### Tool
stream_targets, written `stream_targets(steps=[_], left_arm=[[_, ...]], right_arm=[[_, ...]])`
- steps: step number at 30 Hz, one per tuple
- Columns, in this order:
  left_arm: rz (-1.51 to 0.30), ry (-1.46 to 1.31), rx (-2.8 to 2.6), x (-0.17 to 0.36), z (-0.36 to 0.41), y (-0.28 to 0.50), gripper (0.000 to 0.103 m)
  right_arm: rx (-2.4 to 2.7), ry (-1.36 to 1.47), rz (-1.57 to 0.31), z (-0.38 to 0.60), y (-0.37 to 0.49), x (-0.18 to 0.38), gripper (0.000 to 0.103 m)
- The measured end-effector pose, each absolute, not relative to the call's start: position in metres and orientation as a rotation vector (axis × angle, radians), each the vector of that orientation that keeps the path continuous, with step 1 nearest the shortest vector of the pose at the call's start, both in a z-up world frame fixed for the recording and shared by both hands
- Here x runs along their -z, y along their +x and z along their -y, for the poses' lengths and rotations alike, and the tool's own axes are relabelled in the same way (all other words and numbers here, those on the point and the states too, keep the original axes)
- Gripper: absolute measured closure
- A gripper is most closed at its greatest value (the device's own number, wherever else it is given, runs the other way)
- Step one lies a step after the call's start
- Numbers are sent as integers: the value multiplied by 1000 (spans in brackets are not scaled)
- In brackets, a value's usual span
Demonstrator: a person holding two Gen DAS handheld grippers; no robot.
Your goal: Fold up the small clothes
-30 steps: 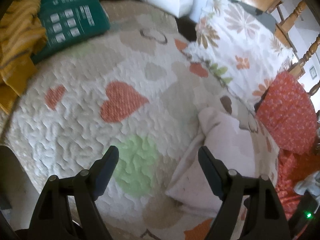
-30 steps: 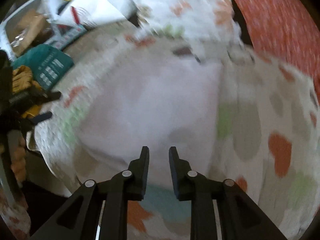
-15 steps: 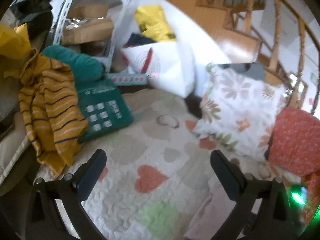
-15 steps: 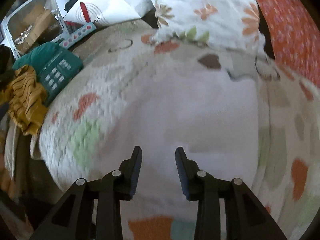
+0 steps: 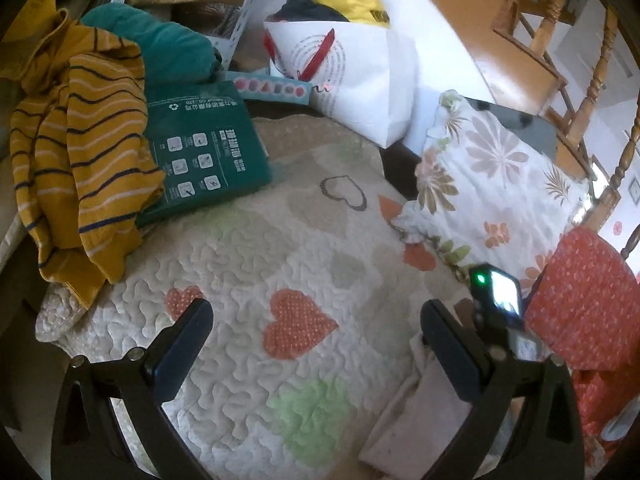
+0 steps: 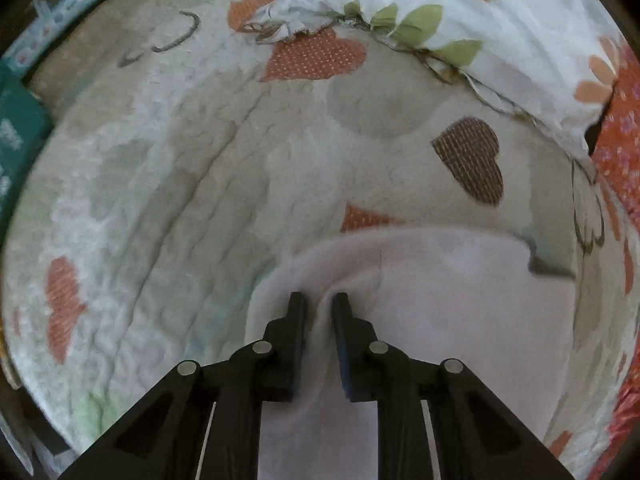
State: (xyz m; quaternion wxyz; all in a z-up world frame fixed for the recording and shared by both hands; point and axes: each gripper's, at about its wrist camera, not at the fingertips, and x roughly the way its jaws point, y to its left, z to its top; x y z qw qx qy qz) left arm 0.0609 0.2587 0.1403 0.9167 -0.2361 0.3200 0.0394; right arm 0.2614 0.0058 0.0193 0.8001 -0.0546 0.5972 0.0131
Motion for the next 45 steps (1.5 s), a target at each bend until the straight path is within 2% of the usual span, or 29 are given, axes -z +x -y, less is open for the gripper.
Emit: stream_targets(steps=[5,7,10,14,19,22,24,26,29,33,36,40,45], left_arm=[[-667,-477,-97,-138,-259,65,0],[-669,-473,-104,-138,-260,65,0],[-671,-473,-108,-139,-262,65,0],[-690,-478,-112,-135,-263,65,0],[-710,-449,-117,-131,-256,64,0],[-713,-430,-113,-129,-251,62,0],[-709,-405,-112,-130,-246,60,0],[-694,-387,-107,-133,-242,57,0],[-645,-331,-138,-143,-236,46,0],[-530,-287,-203,-159,-232,21,0],[-477,-331,-175,-168,-236,6,0],[-516,-323,-73,-170,-232,3,0],[-625,-293,-9,-163,-215,8,0]], right_arm=[[25,-218,-1188,-16,286,-16,86],[9,-171,-1111,-13,277,-34,86],[-81,-47,-1034,-2,235,-71,85],[-260,-57,-1013,-6,148,-95,77],[-293,-159,-1039,-18,77,-59,77],[-334,-33,-1163,-9,52,-14,77],[-321,-64,-1093,-9,22,-15,77],[-330,-95,-1110,-7,5,-22,74],[-329,44,-1133,18,-13,-36,73],[-196,120,-1093,54,-44,-47,60],[-133,202,-1091,77,-65,-49,60],[-71,235,-1059,96,-89,-57,58],[-40,288,-1042,110,-100,-59,49]])
